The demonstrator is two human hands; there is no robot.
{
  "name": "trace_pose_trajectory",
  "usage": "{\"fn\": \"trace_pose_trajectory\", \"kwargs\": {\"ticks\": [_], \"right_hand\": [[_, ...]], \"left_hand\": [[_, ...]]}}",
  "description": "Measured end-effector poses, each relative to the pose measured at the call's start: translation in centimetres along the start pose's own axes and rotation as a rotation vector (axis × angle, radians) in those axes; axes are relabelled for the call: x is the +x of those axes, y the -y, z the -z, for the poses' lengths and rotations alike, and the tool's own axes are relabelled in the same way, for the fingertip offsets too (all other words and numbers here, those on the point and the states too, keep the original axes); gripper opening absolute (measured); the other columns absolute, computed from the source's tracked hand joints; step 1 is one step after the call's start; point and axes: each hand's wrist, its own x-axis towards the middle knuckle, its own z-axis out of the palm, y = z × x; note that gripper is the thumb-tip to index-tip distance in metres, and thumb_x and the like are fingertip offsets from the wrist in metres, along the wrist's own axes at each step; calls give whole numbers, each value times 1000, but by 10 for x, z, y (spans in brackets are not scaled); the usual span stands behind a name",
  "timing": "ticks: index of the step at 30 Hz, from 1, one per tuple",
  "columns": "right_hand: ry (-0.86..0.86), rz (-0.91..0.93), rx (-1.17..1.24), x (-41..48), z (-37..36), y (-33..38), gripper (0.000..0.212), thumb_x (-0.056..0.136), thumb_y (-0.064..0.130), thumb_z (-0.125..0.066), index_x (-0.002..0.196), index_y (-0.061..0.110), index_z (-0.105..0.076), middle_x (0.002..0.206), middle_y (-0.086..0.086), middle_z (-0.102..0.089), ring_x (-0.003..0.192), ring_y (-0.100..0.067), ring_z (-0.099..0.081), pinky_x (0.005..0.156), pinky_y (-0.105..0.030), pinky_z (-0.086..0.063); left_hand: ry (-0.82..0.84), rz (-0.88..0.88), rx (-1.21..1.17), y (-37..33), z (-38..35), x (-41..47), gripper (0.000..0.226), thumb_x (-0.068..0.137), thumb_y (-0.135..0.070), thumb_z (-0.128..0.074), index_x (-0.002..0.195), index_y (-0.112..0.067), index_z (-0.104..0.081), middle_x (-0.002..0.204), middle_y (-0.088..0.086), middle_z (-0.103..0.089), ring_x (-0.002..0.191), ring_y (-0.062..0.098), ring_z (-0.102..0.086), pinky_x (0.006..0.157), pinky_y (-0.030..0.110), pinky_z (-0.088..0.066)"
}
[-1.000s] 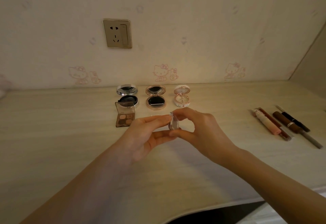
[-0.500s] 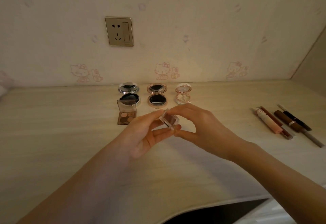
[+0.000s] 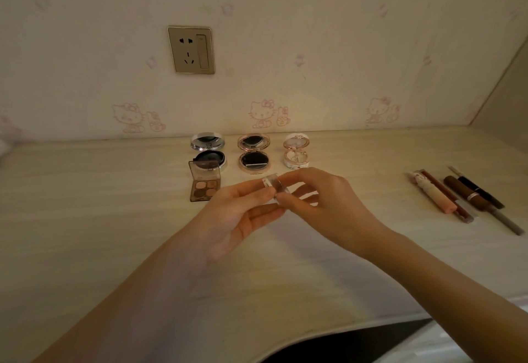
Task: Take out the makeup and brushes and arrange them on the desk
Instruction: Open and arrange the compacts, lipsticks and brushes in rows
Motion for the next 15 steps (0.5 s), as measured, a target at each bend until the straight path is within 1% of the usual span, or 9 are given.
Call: {"fn": "trace_pose_trajectory", "kwargs": {"ticks": [3,5,6,8,10,13,15], "right_hand": [[16,154,-154,-5,0,5,47,89,42,-59,134,32,-46,126,17,-50,105,2,-51,89,-16,-46],[38,237,-252,-5,-1,5,58,89,38,-62,141,26,-40,135,12,-45,116,-2,-47,95,-13,-40],[40,244,-274,-4,-1,6,60,88,37,-63,142,24,-39,135,10,-45,118,-4,-46,96,-13,-38],[15,225,-233,-3,0,6,57,89,34,-63,140,23,-41,129,8,-51,113,-4,-50,92,-12,-39],[-11,217,-187,-2,1,6,52,89,31,-64,137,23,-46,122,7,-56,108,-3,-54,89,-14,-43],[-26,243,-173,-1,3,5,50,86,29,-67,133,21,-52,116,7,-60,101,1,-53,87,-9,-42],[-16,256,-155,1,6,3,50,84,31,-69,130,21,-55,112,7,-62,98,2,-53,86,-9,-42]], "left_hand": [[-14,-2,40,-3,1,-1,34,78,-20,-69,107,-2,-71,113,17,-69,100,29,-69,75,29,-57],[-13,-4,80,-3,1,-2,38,78,-27,-70,107,-3,-72,113,16,-69,103,29,-68,79,30,-57],[-9,-4,87,-3,1,-2,38,78,-29,-70,107,-4,-72,113,16,-69,103,28,-68,81,30,-57],[-4,1,75,-2,-1,-3,36,78,-30,-71,104,-5,-73,110,16,-70,101,25,-69,83,32,-57],[-5,3,43,-1,-2,-3,34,75,-27,-73,100,-4,-75,109,17,-70,99,24,-69,80,32,-57],[-6,0,-19,0,-1,-4,31,71,-22,-74,96,-3,-76,108,19,-70,96,25,-70,76,30,-57],[12,5,-31,0,1,-4,32,70,-21,-75,96,-3,-76,107,20,-70,95,26,-70,75,31,-57]]}}
